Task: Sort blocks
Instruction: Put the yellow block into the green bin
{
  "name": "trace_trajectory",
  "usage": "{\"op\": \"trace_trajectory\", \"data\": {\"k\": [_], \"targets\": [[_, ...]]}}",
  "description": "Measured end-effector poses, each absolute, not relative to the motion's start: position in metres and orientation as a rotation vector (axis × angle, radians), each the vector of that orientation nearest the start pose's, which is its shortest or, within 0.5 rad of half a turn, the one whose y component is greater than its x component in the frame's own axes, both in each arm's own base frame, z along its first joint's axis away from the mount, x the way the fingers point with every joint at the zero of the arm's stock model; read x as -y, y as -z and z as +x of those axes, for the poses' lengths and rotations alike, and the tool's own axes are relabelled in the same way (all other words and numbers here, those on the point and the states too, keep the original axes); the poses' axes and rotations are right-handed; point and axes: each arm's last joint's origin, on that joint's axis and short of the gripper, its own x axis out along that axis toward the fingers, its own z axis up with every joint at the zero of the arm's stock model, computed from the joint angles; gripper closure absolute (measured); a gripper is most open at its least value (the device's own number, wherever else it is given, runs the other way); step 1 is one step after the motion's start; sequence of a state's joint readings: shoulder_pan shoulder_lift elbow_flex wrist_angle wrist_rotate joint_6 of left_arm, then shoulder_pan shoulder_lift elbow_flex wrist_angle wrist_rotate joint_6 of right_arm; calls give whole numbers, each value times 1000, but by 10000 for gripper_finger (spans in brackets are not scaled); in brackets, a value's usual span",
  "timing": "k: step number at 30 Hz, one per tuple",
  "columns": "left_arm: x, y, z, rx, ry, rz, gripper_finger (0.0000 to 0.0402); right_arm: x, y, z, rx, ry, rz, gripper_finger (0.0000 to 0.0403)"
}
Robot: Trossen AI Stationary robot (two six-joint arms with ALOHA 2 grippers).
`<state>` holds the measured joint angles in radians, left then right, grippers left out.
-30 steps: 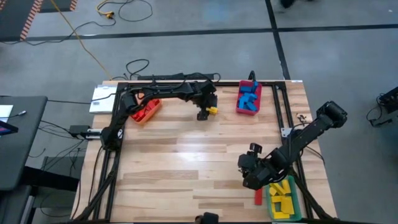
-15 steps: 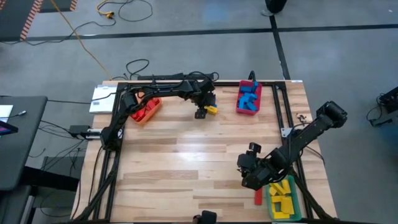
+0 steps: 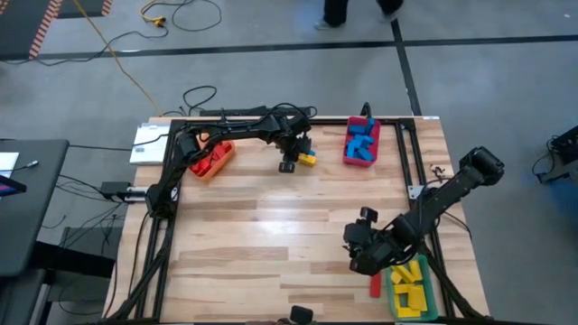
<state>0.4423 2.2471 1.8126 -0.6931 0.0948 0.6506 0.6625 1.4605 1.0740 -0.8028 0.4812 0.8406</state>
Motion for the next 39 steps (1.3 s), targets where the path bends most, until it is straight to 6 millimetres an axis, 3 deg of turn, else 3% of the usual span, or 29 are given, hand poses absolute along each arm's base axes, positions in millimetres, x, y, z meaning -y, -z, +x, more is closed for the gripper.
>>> {"op": "trace_trajectory", "data": {"k": [5, 12, 21, 29, 34, 39], "targets": [[-201, -174, 430, -1138, 58, 310, 334, -145, -243, 234, -950, 308, 104, 163], [-200, -173, 429, -1132, 98, 315, 263, -114, -242, 250, -972, 372, 48, 163], [-194, -173, 431, -1124, 144, 328, 240, -18, -242, 275, -1048, 535, 5, 163], [-195, -187, 420, -1201, 90, 338, 240, 71, -219, 279, -978, 366, 67, 163], [-197, -207, 402, -1234, 100, 264, 240, 107, -199, 267, -910, 385, -22, 163], [-191, -224, 386, -1217, 196, 87, 240, 134, -181, 266, -862, 329, 43, 163]]}}
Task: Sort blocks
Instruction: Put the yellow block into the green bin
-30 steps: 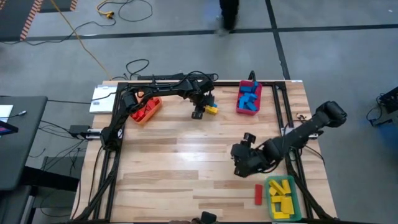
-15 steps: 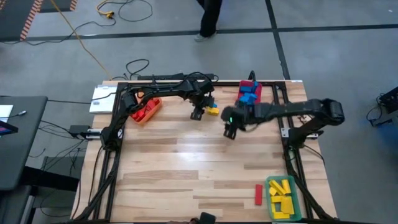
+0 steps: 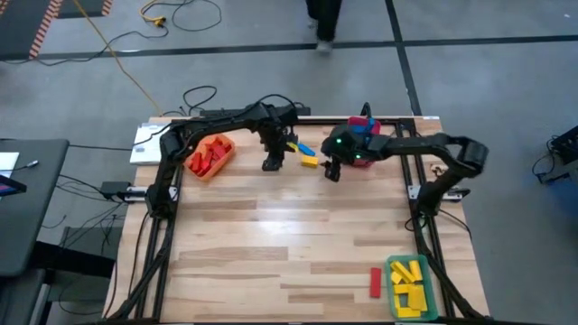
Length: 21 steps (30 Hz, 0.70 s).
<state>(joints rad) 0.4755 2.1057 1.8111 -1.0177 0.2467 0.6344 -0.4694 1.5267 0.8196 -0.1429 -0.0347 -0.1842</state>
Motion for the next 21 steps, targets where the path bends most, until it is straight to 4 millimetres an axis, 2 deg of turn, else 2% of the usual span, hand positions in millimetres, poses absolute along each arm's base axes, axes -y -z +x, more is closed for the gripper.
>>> {"op": "trace_trajectory", "data": {"k": [4, 6, 11, 17, 21], "targets": [[-177, -232, 381, -1221, 280, -38, 240, 146, -153, 276, -937, 300, 87, 163], [-167, -235, 381, -1232, 306, -55, 240, 152, -146, 283, -964, 308, 93, 163], [-139, -232, 386, -1277, 373, -41, 240, 164, -142, 294, -969, 330, 99, 163], [-108, -232, 396, -1284, 442, 8, 240, 170, -135, 308, -974, 314, 79, 163], [-90, -232, 399, -1296, 471, 20, 240, 172, -133, 310, -1006, 307, 86, 163]]}}
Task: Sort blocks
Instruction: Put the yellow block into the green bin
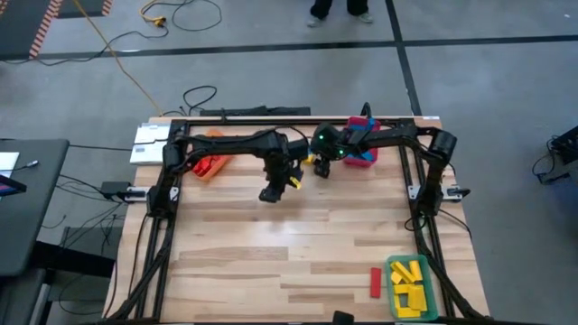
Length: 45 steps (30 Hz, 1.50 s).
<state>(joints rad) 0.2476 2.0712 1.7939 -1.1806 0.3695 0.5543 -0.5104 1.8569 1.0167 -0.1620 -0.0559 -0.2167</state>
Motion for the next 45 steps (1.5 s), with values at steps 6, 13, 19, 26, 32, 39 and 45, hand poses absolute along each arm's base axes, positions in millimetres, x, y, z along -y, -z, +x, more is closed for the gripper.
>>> {"op": "trace_trajectory", "data": {"k": [6, 13, 19, 26, 32, 39, 45], "targets": [[-68, -231, 402, -1317, 516, 41, 240, 173, -152, 310, -943, 322, 65, 142], [-53, -231, 405, -1317, 547, 67, 240, 164, -150, 321, -889, 305, 45, 85], [-49, -231, 405, -1320, 549, 65, 240, 171, -142, 326, -844, 354, 80, 59], [-49, -232, 405, -1321, 546, 63, 240, 174, -143, 336, -756, 356, 51, 55], [-49, -232, 405, -1316, 549, 68, 240, 181, -124, 353, -788, 354, 62, 55], [-49, -231, 405, -1322, 549, 65, 240, 182, -125, 371, -832, 459, 20, 78], [-49, -231, 405, -1322, 549, 66, 240, 181, -128, 370, -840, 488, 48, 160]]}}
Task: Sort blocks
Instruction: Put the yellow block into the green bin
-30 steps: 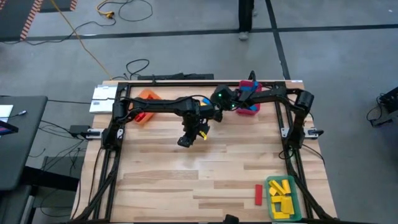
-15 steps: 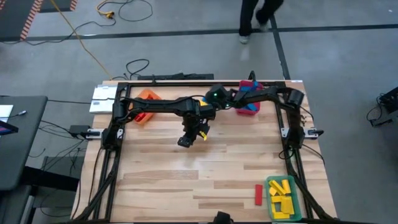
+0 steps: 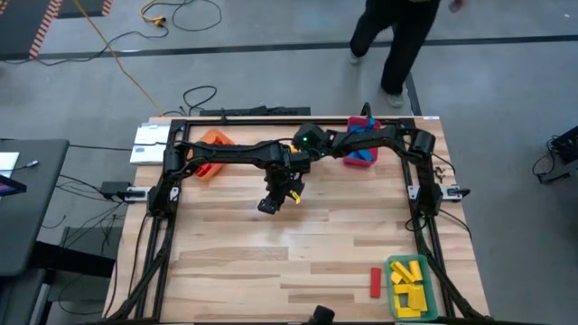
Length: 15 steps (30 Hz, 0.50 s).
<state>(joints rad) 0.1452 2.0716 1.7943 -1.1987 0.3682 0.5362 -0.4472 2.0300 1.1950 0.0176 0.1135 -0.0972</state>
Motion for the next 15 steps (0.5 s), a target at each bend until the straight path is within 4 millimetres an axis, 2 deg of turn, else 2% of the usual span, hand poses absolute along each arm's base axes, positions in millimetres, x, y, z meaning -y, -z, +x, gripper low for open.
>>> {"op": "trace_trajectory", "data": {"k": [5, 8, 11, 15], "targets": [[-49, -231, 405, -1327, 545, 58, 240, 177, -127, 368, -885, 475, 66, 239], [-48, -231, 402, -1352, 547, 49, 240, 169, -132, 367, -915, 454, 64, 273], [-48, -231, 400, -1382, 537, 49, 240, 156, -143, 365, -941, 418, 72, 280], [-47, -231, 397, -1416, 531, 30, 240, 140, -168, 361, -929, 400, 73, 267]]}}
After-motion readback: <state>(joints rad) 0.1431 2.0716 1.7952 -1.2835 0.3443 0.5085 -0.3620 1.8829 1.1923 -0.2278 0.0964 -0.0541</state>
